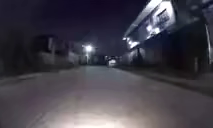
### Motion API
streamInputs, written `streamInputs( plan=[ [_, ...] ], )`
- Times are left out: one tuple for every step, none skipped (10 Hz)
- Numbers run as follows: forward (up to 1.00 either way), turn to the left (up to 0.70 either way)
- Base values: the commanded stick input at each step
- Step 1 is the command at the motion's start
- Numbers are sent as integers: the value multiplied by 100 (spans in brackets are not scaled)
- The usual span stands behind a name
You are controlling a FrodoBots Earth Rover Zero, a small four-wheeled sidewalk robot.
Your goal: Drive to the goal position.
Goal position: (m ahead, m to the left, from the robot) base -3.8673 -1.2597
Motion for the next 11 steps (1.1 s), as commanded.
streamInputs(
  plan=[
    [100,0],
    [100,0],
    [100,0],
    [100,0],
    [100,0],
    [100,0],
    [100,0],
    [100,0],
    [100,0],
    [100,0],
    [100,0]
  ],
)
